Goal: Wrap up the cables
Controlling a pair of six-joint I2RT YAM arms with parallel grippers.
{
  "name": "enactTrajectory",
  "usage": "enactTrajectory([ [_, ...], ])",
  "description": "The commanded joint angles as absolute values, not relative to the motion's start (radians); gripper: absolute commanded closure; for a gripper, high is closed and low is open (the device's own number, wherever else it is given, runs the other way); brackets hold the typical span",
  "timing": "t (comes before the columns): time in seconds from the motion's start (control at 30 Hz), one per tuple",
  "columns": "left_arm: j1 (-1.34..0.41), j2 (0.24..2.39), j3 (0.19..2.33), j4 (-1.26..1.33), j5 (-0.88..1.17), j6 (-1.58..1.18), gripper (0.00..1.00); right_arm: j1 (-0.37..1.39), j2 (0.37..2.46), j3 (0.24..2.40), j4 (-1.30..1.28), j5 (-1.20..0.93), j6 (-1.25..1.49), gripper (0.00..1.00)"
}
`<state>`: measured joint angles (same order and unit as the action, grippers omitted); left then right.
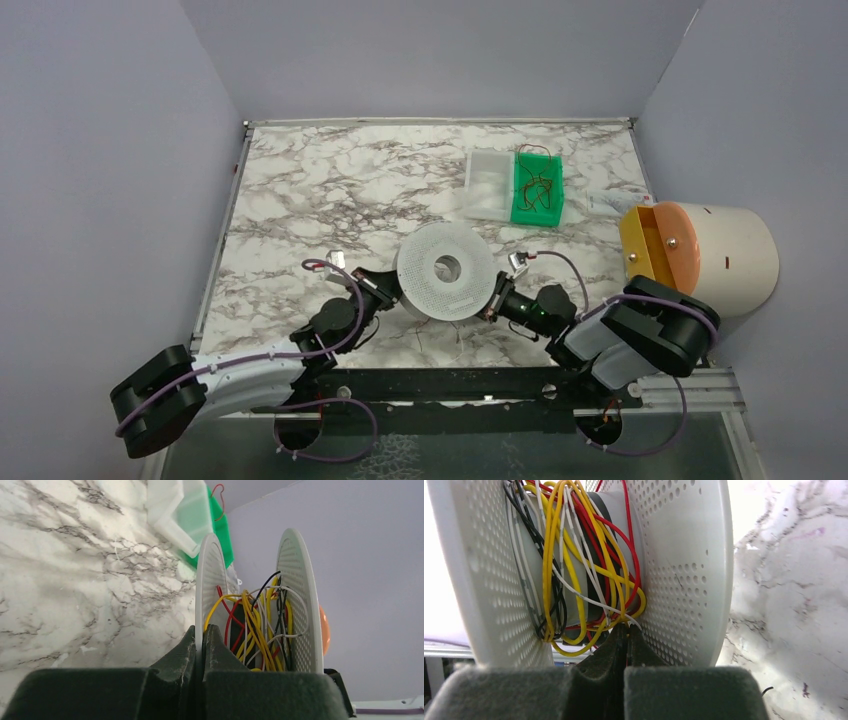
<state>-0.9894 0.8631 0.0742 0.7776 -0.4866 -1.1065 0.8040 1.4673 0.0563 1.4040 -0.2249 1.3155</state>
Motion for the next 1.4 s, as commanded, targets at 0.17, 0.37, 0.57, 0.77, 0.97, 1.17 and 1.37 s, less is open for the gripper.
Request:
enactTrajectory([
  [0.17, -0.997, 1.002, 0.054, 0.725, -0.382, -1.11, 1.0, 0.803, 1.665, 0.042, 1.569, -0.098, 1.257, 0.99],
  [0.37, -0.989, 1.151, 0.09, 0.725, -0.335, -1.108, 1.0, 0.802, 1.859, 0.023, 1.736, -0.074, 1.283, 0.99],
  [0.57, -0.975, 1.249, 0.116, 0.727, -0.316, -1.07, 1.0, 0.799, 1.939, 0.022, 1.772, -0.065, 1.27, 0.99],
  [0.77, -0.958, 1.353, 0.158, 0.727, -0.273, -1.047, 1.0, 0.796, 1.948, 0.027, 1.775, -0.06, 1.277, 0.99],
  [0.97, -0.949, 1.437, 0.198, 0.737, -0.234, -1.025, 0.9, 0.796, 1.947, 0.04, 1.772, -0.069, 1.28, 0.99],
  [1.17, -0.926, 1.442, 0.192, 0.738, -0.222, -1.013, 0.6, 0.788, 1.923, 0.026, 1.772, -0.057, 1.279, 0.99],
  [1.37, -0.901, 1.442, 0.193, 0.736, -0.191, -0.999, 0.55, 0.784, 1.891, 0.027, 1.772, -0.064, 1.276, 0.94],
])
